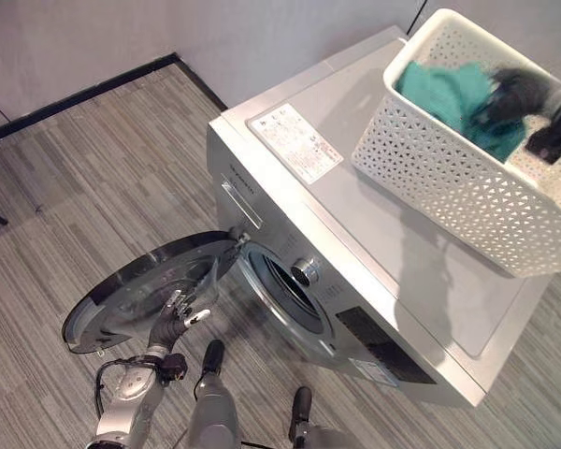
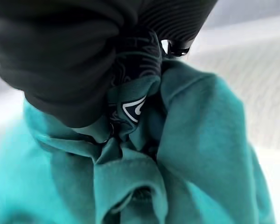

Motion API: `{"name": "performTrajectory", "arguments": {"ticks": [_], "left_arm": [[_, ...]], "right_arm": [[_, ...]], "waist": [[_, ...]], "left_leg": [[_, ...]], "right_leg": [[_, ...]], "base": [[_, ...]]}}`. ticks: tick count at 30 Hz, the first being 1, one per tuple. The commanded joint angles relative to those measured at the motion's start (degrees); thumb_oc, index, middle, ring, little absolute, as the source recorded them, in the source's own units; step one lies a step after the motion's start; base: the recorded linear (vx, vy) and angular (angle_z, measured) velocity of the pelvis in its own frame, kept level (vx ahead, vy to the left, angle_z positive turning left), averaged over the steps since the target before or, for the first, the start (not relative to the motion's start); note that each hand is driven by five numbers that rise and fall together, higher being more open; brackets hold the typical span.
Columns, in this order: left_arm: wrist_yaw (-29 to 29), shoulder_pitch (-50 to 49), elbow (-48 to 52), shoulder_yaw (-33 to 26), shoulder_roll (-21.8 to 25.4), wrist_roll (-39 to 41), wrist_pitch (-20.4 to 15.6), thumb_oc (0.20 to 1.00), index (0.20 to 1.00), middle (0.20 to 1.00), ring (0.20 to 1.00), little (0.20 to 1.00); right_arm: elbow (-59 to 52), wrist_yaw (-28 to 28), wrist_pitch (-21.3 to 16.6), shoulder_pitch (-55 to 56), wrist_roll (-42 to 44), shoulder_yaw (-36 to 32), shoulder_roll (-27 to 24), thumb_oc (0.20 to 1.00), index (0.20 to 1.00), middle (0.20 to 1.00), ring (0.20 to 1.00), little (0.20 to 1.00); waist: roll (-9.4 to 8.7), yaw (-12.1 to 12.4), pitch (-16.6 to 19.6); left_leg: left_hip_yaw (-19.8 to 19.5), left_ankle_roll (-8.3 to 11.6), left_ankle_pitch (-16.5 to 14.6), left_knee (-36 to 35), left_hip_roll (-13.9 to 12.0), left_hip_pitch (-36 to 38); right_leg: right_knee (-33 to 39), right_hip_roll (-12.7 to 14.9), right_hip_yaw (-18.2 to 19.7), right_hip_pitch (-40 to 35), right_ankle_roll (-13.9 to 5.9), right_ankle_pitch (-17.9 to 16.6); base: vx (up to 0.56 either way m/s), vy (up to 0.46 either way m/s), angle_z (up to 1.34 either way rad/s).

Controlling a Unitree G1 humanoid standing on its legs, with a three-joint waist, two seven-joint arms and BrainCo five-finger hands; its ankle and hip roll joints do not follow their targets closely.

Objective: Grab the laundry basket,head to the washer,open it,put in the laundry and shut it.

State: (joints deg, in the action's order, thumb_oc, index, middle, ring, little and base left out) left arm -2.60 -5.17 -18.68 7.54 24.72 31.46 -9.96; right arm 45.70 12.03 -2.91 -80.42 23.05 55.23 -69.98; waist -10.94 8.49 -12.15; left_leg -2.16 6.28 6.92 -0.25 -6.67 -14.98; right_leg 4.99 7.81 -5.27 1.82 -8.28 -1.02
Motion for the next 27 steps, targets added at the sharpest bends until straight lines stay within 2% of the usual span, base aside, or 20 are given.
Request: {"name": "performTrajectory", "arguments": {"ticks": [1, 5, 20, 22, 27], "left_arm": [[0.6, 1.3, 1.1, 0.6, 1.8, 0.3, -3.8, 1.0, 1.0, 1.0, 1.0, 1.0], [1.8, 1.7, 0.0, -0.3, 1.8, 0.0, -3.9, 1.0, 1.0, 1.0, 1.0, 1.0], [4.4, 1.9, 1.3, 0.0, 2.3, -3.6, -3.4, 1.0, 1.0, 1.0, 1.0, 1.0], [5.2, 3.6, 3.6, 1.1, 3.5, -6.1, -3.8, 1.0, 1.0, 1.0, 1.0, 1.0], [6.2, 9.3, 7.8, 4.0, 4.0, -6.1, -4.5, 1.0, 1.0, 1.0, 1.0, 1.0]], "right_arm": [[4.2, -7.2, -2.7, -3.7, 3.4, -5.1, -4.0, 0.2, 0.2, 0.2, 0.2, 0.2], [8.7, -13.0, -3.5, -6.3, 2.8, -10.2, -2.9, 0.2, 0.2, 0.2, 0.2, 0.2], [-0.9, -27.6, -5.1, -3.5, -4.8, -21.6, -4.1, 0.2, 0.2, 0.2, 0.2, 0.2], [-4.1, -30.8, -5.2, -3.0, -7.1, -24.3, -2.9, 0.2, 0.2, 0.2, 0.2, 0.2], [-6.8, -36.3, -5.3, -4.8, -9.9, -27.1, 0.1, 0.2, 0.2, 0.2, 0.2, 0.2]], "waist": [[-2.8, 0.1, 3.4], [-2.98, -0.5, 4.9], [-1.46, -2.5, 7.1], [-0.88, -3.2, 7.3], [-0.39, -5.1, 8.5]], "left_leg": [[-1.3, 1.17, -5.5, 1.7, -4.9, 1.9], [-0.8, 1.14, -5.9, 1.0, -5.2, 3.6], [-0.4, 0.91, -7.0, 0.4, -5.9, 6.6], [-0.1, 0.81, -7.2, 0.4, -5.9, 7.1], [1.0, 0.49, -8.5, 1.4, -5.7, 8.4]], "right_leg": [[-1.7, 5.5, -2.3, -3.4, -4.09, -0.3], [-1.5, 5.2, -1.7, -4.1, -3.99, -0.3], [-2.0, 4.8, -0.8, -5.5, -3.69, 0.6], [-2.0, 4.8, -0.3, -5.5, -3.67, 0.8], [-2.3, 5.4, 1.4, -5.3, -3.75, 0.5]], "base": [[0.0, 0.0, 0.0], [0.03, -0.007, -0.04], [0.01, 0.001, -0.04], [0.0, 0.014, -0.03], [-0.01, 0.067, -0.09]]}}
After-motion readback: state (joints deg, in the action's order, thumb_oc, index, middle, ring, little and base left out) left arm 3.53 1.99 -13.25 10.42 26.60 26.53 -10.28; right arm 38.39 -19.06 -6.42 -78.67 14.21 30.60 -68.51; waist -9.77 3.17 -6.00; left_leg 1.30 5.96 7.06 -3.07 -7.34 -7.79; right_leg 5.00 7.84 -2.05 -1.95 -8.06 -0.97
